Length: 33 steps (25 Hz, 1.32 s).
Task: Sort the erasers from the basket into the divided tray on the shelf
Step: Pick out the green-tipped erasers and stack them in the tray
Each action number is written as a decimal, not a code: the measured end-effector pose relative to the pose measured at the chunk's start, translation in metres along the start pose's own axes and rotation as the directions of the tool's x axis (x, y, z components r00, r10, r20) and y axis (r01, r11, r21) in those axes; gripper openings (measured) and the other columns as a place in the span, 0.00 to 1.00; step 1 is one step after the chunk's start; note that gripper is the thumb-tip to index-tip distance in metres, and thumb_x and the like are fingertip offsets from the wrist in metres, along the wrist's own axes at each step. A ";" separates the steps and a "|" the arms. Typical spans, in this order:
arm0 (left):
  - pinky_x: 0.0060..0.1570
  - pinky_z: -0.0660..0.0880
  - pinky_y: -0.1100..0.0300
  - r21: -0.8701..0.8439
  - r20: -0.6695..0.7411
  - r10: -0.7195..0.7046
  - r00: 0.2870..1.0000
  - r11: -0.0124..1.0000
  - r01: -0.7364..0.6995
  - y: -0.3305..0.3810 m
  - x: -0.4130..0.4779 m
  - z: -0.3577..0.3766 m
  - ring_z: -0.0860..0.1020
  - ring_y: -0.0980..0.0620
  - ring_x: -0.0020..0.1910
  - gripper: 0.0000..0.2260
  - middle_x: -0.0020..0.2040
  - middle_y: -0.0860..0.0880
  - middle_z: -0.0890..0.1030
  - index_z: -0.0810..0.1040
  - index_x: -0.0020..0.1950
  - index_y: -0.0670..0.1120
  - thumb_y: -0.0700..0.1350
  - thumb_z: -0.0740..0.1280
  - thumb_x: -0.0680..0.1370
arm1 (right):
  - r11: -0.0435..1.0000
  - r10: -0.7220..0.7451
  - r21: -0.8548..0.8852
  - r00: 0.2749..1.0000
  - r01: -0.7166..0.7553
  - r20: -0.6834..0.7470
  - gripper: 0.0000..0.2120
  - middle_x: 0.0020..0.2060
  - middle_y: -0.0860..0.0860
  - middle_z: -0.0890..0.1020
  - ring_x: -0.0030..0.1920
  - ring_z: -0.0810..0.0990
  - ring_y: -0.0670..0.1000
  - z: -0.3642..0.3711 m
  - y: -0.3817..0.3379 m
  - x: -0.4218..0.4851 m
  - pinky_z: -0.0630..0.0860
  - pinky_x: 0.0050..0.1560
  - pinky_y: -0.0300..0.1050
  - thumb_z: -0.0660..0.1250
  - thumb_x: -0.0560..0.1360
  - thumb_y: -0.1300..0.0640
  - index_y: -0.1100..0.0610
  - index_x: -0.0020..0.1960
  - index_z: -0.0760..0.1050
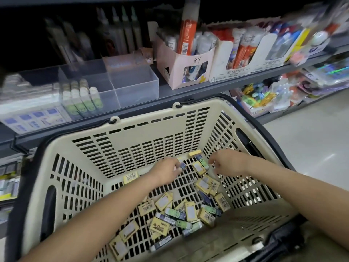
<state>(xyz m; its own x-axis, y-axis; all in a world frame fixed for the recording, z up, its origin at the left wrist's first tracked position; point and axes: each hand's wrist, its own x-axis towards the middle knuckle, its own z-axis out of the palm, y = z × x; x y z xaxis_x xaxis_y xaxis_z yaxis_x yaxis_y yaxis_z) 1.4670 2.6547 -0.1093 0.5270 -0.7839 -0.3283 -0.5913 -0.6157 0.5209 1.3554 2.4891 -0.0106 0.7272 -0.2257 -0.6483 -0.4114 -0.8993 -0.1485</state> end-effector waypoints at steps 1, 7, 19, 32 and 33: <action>0.47 0.70 0.58 -0.055 -0.002 -0.042 0.999 0.998 0.042 0.004 -0.002 -0.014 0.75 0.49 0.52 0.09 0.57 0.46 0.75 0.74 0.53 0.46 0.50 0.60 0.80 | 0.999 0.037 0.014 0.999 -0.037 -0.016 0.18 0.61 0.53 0.76 0.56 0.76 0.51 0.001 -0.002 0.012 0.70 0.50 0.38 0.63 0.76 0.59 0.57 0.66 0.70; 0.42 0.79 0.60 -0.735 0.121 -0.116 0.986 0.657 0.168 0.017 -0.047 -0.076 0.77 0.51 0.51 0.01 0.48 0.49 0.79 0.73 0.48 0.50 0.44 0.63 0.79 | 0.972 0.224 0.092 0.969 -0.215 -0.108 0.10 0.33 0.51 0.71 0.35 0.74 0.50 0.041 -0.012 0.067 0.67 0.28 0.38 0.58 0.77 0.65 0.57 0.38 0.66; 0.34 0.79 0.60 -0.921 0.233 -0.417 0.879 0.196 0.337 -0.012 -0.049 -0.073 0.78 0.49 0.40 0.07 0.47 0.41 0.74 0.74 0.50 0.39 0.33 0.67 0.73 | 0.871 0.295 0.439 0.949 -0.222 -0.106 0.12 0.45 0.62 0.82 0.41 0.80 0.56 0.059 -0.021 0.081 0.77 0.50 0.51 0.68 0.74 0.54 0.64 0.51 0.78; 0.46 0.80 0.53 -0.934 0.307 -0.269 0.913 0.101 0.343 -0.017 -0.052 -0.049 0.82 0.46 0.43 0.11 0.43 0.43 0.82 0.75 0.49 0.42 0.39 0.73 0.70 | 0.493 -0.247 0.842 0.963 0.219 -0.106 0.05 0.36 0.52 0.83 0.34 0.81 0.45 0.037 -0.073 0.048 0.76 0.34 0.34 0.69 0.73 0.61 0.61 0.48 0.77; 0.45 0.81 0.53 -0.926 0.310 -0.273 0.911 0.128 0.354 -0.017 -0.051 -0.049 0.82 0.46 0.42 0.11 0.42 0.43 0.82 0.75 0.48 0.43 0.38 0.73 0.70 | 0.590 -0.252 0.783 0.966 0.195 -0.051 0.06 0.37 0.52 0.84 0.35 0.81 0.45 0.031 -0.064 0.046 0.75 0.34 0.34 0.69 0.73 0.60 0.61 0.48 0.78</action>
<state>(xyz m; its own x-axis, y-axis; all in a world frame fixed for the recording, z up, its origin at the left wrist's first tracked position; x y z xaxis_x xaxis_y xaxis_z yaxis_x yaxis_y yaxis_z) 1.4799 2.7093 -0.0624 0.4518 -0.5707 -0.6857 0.6767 -0.2816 0.6802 1.3977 2.5483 -0.0541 0.8346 -0.0111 -0.5508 -0.5312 -0.2814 -0.7991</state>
